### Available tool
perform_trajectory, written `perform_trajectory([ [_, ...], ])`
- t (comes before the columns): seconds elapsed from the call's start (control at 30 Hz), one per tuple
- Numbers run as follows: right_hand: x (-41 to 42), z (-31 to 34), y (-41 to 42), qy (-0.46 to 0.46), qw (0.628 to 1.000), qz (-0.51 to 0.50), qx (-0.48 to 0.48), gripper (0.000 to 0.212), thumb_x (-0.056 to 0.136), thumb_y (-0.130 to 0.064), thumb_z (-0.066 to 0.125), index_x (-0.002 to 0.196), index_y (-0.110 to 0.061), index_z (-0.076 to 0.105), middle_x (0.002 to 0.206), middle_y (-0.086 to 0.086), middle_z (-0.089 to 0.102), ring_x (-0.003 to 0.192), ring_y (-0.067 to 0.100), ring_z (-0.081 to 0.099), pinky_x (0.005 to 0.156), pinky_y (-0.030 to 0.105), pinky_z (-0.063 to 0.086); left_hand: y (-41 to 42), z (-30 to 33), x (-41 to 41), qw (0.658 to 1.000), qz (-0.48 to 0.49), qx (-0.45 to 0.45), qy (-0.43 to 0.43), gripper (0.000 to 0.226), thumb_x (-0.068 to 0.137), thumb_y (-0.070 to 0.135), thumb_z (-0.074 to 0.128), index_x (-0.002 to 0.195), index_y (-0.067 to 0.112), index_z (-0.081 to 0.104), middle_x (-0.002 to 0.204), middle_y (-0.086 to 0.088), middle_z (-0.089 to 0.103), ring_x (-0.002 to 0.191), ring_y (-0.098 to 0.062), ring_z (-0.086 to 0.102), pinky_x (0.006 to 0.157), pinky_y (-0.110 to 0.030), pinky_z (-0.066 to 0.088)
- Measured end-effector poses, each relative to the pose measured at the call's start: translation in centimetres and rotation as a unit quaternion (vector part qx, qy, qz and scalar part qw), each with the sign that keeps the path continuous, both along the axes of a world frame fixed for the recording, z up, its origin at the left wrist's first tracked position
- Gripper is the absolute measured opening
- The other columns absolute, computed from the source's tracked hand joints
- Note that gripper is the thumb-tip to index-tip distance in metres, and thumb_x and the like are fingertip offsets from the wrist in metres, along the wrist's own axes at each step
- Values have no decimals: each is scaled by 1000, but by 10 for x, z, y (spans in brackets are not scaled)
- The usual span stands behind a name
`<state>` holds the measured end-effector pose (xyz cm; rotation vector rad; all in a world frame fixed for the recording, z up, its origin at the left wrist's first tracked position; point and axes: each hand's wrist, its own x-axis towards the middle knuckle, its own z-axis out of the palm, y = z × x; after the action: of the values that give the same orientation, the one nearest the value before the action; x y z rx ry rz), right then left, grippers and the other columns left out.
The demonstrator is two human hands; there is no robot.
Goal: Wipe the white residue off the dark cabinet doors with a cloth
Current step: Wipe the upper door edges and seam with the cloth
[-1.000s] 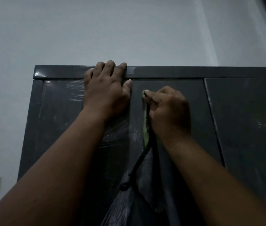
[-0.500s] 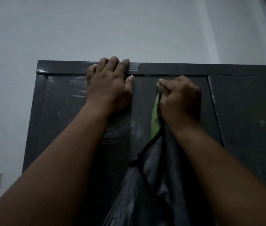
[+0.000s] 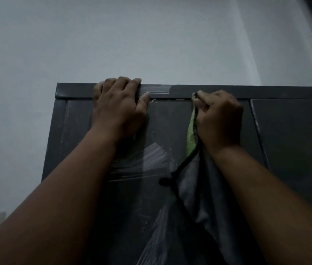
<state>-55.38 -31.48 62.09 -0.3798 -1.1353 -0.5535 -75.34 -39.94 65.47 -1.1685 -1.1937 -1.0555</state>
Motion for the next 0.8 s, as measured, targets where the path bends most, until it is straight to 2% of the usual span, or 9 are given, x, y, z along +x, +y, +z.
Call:
perform_trajectory([
  [0.1, -5, 12, -2, 24, 999, 24, -34, 20, 98, -17, 66, 107, -5, 79, 94, 19, 68, 93, 37, 64, 78, 36, 47, -5, 1, -10, 1000, 14, -2, -5, 64, 97, 61, 31, 147, 26, 51, 145, -2, 54, 141, -26, 36, 119, -41, 15],
  [0.23, -34, 17, -17, -45, 999, 12, -5, 22, 99, -17, 62, 98, -4, 79, 88, 16, 62, 86, 34, 60, 71, 34, 46, -5, -1, -11, 1000, 20, -7, 7, 63, 97, 61, 32, 145, 25, 50, 145, -2, 52, 141, -27, 36, 120, -42, 13],
  [0.3, -38, 17, -18, -76, 997, -2, -3, 27, 102, -22, 59, 102, -5, 80, 87, 15, 62, 85, 34, 60, 72, 35, 47, -4, -2, -11, 1000, 14, -7, 7, 62, 97, 61, 32, 145, 25, 50, 145, -2, 52, 142, -26, 35, 120, -42, 12],
  [0.4, -27, 16, -15, -46, 999, 7, -18, 25, 100, -27, 63, 107, -12, 81, 92, 15, 65, 88, 37, 63, 80, 44, 52, -6, 0, -14, 1000, 11, -11, 11, 63, 97, 61, 30, 146, 27, 49, 147, 0, 52, 143, -25, 34, 119, -40, 12],
  [0.53, -36, 21, -20, 19, 998, 30, -51, 22, 97, -25, 63, 102, -13, 81, 96, 17, 65, 91, 38, 64, 82, 44, 54, -9, 8, -21, 999, 15, -16, 29, 56, 99, 59, 32, 142, 31, 54, 142, 1, 56, 138, -26, 39, 115, -39, 17],
  [0.7, -72, 23, -40, -60, 997, 44, -36, 21, 96, -20, 62, 100, -12, 81, 93, 14, 63, 89, 35, 62, 78, 39, 53, -15, 17, -25, 999, -9, -24, 22, 53, 98, 58, 29, 129, 32, 63, 132, -3, 64, 127, -30, 49, 108, -41, 26],
  [0.8, -62, 22, -38, -58, 996, 49, -43, 21, 96, -25, 63, 101, -16, 82, 94, 13, 65, 88, 34, 65, 81, 40, 54, -20, 18, -29, 999, -13, -32, 23, 55, 97, 58, 28, 127, 31, 65, 129, -3, 66, 124, -30, 52, 105, -42, 29],
])
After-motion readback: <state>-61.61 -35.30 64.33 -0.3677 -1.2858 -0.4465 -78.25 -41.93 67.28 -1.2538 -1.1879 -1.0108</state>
